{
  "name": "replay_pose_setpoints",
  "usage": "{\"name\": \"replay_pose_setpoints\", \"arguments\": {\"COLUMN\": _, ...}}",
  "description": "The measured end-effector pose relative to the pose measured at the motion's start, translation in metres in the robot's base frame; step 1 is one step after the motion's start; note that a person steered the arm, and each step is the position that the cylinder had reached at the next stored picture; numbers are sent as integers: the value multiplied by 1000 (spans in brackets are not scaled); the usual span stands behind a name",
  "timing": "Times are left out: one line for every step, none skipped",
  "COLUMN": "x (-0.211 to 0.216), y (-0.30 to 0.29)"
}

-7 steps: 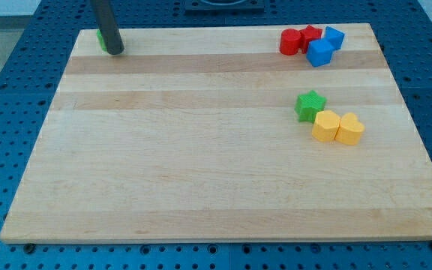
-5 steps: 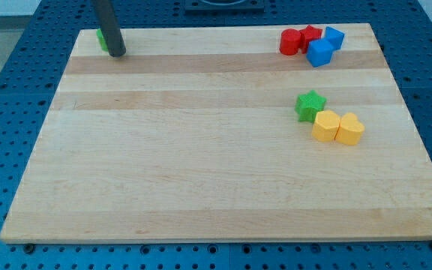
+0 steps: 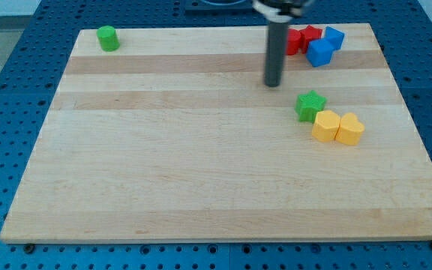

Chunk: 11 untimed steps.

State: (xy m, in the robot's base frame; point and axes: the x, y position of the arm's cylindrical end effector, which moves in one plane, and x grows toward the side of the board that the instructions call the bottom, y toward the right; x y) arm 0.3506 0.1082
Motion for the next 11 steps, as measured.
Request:
{"name": "replay_pose_setpoints", "arguments": {"x": 0, "y": 65}}
{"name": "replay_pose_setpoints", "arguments": {"x": -4, "y": 117}}
{"name": "replay_pose_setpoints", "arguments": {"x": -28, "y": 134}}
{"name": "replay_pose_setpoints", "arguments": {"x": -61, "y": 134}}
{"name": "replay_pose_setpoints", "arguments": {"x": -88, "y": 134}}
{"name": "replay_pose_setpoints", "arguments": {"x": -100, "y": 134}}
{"name": "replay_pose_setpoints", "arguments": {"x": -102, "y": 131}}
{"name": "replay_pose_setpoints", "arguments": {"x": -103, "y": 127}}
{"name": "replay_pose_setpoints", "arguments": {"x": -109, "y": 121}}
{"name": "replay_pose_setpoints", "arguments": {"x": -121, "y": 118}}
{"name": "replay_pose_setpoints", "arguments": {"x": -128, "y": 108}}
